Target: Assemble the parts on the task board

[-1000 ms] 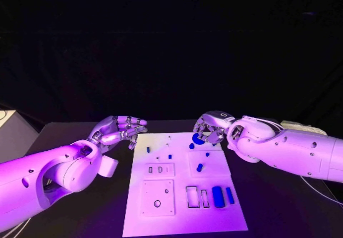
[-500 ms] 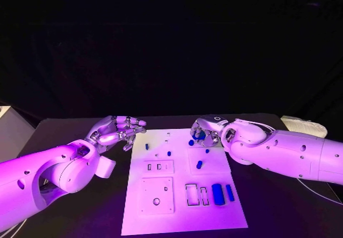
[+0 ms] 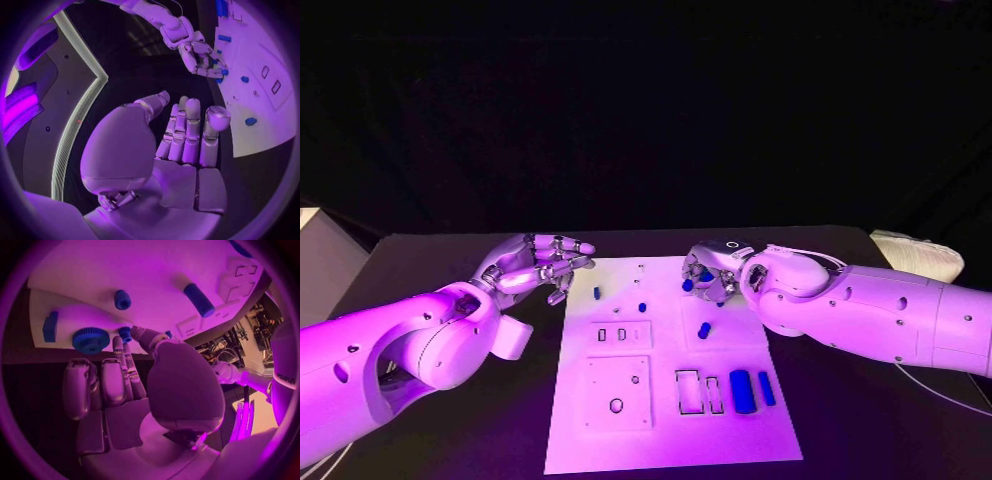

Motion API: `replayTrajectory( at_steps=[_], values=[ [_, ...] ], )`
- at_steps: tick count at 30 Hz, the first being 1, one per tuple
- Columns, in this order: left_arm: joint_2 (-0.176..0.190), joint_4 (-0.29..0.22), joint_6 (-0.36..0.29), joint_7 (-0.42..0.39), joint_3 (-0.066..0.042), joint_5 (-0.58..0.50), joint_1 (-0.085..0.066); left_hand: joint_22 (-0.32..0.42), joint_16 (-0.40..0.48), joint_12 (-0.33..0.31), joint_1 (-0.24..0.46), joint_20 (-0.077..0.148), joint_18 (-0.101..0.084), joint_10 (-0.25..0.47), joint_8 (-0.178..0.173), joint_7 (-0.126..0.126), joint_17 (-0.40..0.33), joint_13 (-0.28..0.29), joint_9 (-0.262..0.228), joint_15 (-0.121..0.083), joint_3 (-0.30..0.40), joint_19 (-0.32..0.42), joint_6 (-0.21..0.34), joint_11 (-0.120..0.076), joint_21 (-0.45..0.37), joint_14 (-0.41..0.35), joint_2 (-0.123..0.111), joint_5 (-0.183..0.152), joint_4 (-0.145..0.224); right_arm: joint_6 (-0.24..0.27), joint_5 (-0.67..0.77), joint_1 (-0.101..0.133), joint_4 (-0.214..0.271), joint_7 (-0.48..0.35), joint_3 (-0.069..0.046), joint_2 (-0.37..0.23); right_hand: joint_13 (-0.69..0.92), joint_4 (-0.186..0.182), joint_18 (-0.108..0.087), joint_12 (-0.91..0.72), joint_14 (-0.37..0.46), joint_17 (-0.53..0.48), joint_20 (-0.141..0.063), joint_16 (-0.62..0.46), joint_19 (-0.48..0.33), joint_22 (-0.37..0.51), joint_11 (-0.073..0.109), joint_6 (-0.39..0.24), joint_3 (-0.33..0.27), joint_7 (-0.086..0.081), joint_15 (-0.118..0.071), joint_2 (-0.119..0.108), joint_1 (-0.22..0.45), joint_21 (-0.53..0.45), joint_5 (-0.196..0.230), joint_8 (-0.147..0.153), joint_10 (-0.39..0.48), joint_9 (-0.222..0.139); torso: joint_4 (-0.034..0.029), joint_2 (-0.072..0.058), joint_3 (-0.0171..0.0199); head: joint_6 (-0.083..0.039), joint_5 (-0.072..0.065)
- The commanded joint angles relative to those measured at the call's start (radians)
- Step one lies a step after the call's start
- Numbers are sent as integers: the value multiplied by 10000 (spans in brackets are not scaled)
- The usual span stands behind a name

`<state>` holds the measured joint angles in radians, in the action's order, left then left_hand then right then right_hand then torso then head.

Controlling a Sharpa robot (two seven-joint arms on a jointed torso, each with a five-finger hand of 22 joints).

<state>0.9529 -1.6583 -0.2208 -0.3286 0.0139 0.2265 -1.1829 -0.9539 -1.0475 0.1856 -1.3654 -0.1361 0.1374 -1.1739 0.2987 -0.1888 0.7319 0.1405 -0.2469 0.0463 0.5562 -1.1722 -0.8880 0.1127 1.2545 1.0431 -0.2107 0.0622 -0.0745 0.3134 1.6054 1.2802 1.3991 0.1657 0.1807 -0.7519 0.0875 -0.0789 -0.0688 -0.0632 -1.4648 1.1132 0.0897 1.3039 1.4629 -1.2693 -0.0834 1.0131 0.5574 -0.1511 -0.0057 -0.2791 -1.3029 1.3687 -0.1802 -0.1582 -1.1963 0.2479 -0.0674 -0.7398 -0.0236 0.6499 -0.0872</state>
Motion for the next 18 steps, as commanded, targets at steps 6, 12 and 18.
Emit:
replayTrajectory(
  at_steps=[6, 12, 18],
  values=[
    [5, -22, 174, -38, -10, 26, -26, -7, 53, -34, 118, -38, -129, 70, -33, 7, -3, 12, -18, -7, 38, -51, 87, 8, 56, -88, 23, -29, 15, -171, 345, -14, 60, 276, -1, 58, -9, -78, 89, 7, -318, -22, 64, 72, 48, 19, -18, -45, -6, 26, 38, 65, 50, -42, 31, -6, 98, 32, -16, -112, -9, -17, -9],
    [8, 4, 177, 2, -10, 16, -27, 12, 57, -41, 142, -46, -124, 98, -47, -11, 1, 16, -16, 2, 42, -24, 113, 21, 53, -106, 24, -31, 9, -124, 348, -15, 110, 335, -1, 74, 56, -223, 107, -60, -310, 14, 65, 163, 81, -109, 12, 112, 10, 37, 22, 237, 88, 40, -5, -117, -93, 134, -18, -161, -5, -35, -21],
    [6, 27, 204, 43, -10, 5, -27, 32, 60, -43, 142, -49, -120, 107, -51, -13, 2, 18, -16, 5, 48, -5, 121, 24, 44, -114, 28, -30, 12, 81, 342, -15, 127, 404, -1, 83, 221, -260, 159, -149, -322, 120, -21, 332, 180, -426, 166, 629, 158, 187, -96, 531, -72, 252, -85, -473, -600, 410, -35, -202, -7, -76, -31]
  ],
)
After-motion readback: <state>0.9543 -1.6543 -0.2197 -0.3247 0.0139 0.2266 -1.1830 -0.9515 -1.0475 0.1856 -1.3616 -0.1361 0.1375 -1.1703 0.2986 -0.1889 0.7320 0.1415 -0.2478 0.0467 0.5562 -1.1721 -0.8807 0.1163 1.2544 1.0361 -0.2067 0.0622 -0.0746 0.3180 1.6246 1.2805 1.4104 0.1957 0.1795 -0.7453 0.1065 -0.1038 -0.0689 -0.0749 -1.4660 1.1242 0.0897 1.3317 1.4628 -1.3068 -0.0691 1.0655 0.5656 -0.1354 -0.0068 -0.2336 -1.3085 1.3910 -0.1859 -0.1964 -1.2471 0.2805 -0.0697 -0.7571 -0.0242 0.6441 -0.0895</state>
